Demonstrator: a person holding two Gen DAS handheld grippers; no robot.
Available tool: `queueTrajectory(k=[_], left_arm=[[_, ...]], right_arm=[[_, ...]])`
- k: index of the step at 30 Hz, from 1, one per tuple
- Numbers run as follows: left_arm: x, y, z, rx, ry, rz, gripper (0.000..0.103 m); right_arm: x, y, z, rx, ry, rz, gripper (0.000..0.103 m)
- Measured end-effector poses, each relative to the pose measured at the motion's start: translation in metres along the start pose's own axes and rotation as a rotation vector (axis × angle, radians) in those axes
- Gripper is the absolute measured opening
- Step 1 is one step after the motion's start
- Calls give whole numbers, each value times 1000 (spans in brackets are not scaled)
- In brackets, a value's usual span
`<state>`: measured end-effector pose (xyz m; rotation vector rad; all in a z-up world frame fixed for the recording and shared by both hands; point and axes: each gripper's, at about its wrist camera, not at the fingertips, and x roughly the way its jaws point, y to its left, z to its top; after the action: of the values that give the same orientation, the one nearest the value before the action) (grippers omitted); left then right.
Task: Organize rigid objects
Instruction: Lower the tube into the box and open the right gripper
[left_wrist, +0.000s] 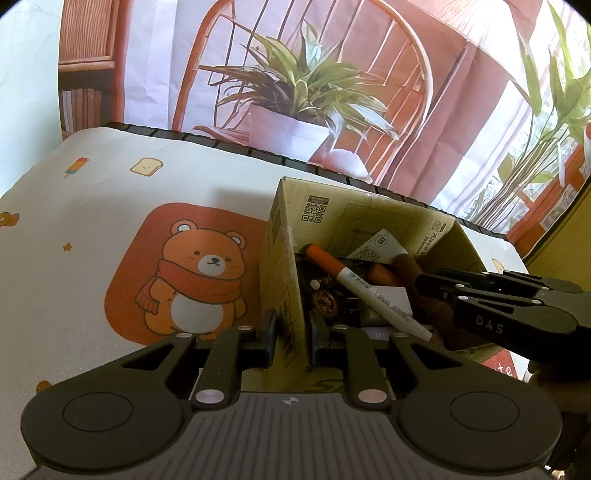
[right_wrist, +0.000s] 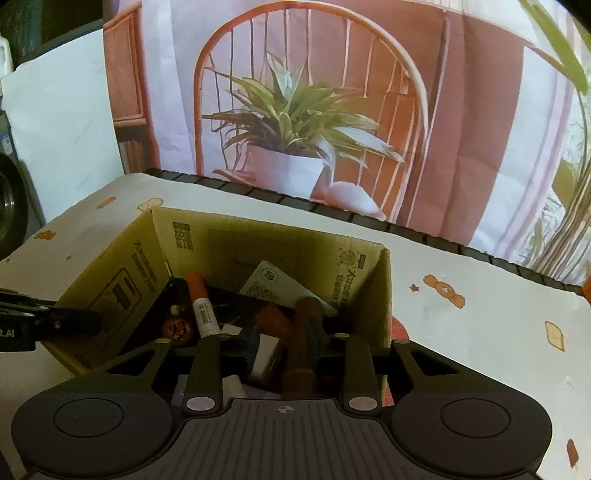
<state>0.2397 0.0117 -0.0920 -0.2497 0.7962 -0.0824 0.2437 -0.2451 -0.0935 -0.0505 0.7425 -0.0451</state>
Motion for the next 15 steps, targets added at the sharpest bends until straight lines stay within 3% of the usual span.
queueTrajectory(k=[3,5,9,11,15], left_arm=[[0,1,0,1,1,-3,19],[1,1,0,3,2,-6,19],[1,2,1,5,6,-13,20],[2,3,1,6,9,-18,20],[3,4,2,11,16,-26,20]], right_arm=[[-10,3,1,-6,-30,-7,42],[-20,6,1,-3,-63,-18,60],[-44,10,-3,14,-137,-38,79],[-58,13,-8,26,-170,-63,94],[-84,16,-22,56,-228,-122,103]])
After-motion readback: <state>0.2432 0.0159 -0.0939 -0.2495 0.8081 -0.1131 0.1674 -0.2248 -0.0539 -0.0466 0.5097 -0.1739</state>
